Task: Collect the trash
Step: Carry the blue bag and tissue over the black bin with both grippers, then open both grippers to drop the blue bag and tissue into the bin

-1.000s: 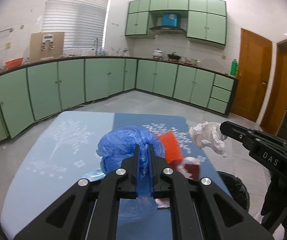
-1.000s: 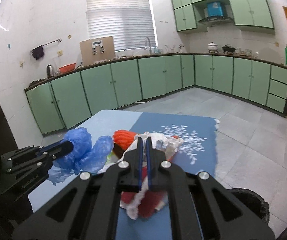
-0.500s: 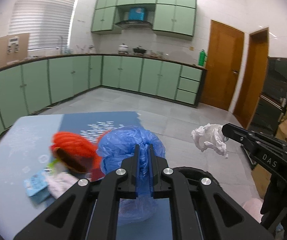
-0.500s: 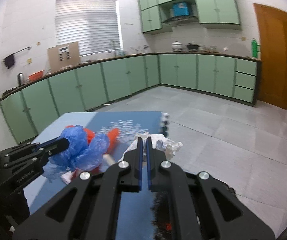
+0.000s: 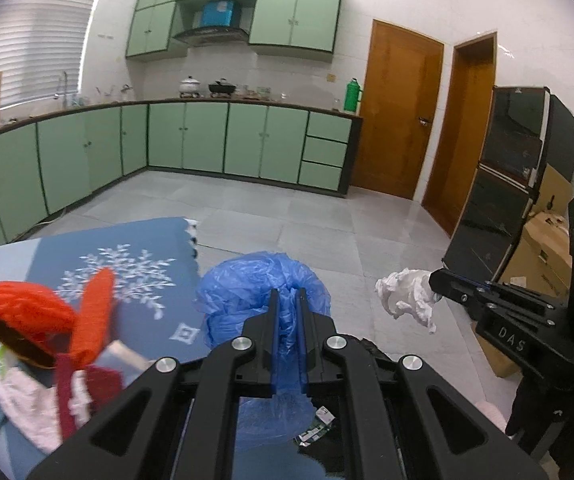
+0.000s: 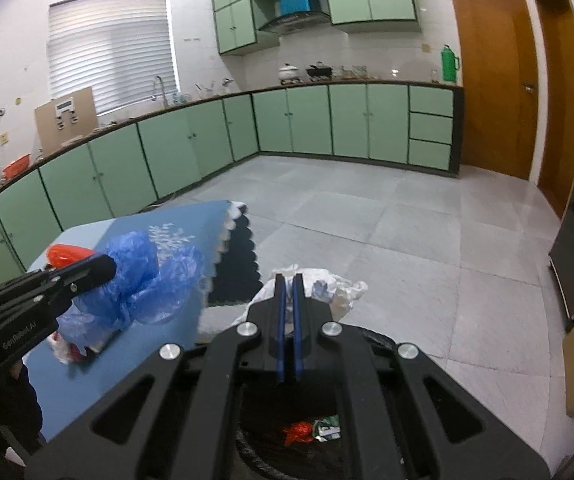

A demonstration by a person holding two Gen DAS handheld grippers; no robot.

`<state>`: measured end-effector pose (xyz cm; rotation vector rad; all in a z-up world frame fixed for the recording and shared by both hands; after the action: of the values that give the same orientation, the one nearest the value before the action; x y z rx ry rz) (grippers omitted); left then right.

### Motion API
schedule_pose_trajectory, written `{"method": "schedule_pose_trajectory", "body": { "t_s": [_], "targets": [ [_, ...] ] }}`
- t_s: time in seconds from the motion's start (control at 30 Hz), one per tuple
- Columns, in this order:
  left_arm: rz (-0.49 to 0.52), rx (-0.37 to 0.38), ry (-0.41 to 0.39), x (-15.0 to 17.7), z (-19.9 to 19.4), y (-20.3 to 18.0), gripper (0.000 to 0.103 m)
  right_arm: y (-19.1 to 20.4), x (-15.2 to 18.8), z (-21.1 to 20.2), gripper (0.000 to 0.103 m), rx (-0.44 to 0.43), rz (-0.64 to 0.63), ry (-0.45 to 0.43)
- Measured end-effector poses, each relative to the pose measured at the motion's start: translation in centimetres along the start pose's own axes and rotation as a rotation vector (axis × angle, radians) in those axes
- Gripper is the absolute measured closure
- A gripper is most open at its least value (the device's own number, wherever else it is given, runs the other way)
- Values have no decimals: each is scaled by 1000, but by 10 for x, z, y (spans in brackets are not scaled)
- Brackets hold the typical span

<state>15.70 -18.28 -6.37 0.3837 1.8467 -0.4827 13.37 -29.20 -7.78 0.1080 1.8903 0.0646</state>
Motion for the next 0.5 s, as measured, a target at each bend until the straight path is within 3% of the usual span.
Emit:
{"method": "schedule_pose_trajectory", "body": {
  "t_s": [0.5],
  "targets": [
    [18,66,104,38,57,-31,95,-48,42,33,100,63,62,79]
  ]
}}
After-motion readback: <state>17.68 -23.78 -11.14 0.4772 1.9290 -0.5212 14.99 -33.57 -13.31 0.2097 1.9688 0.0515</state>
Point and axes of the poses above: each gripper's, at about its wrist camera, not at the fingertips, and z roughly the way its jaws point, y to its left, x to its underside, the point moved 5 cm from there along z, roughly the way its jaws point, and after that the axes turned 13 degrees about -y, right-handed, at the moved point
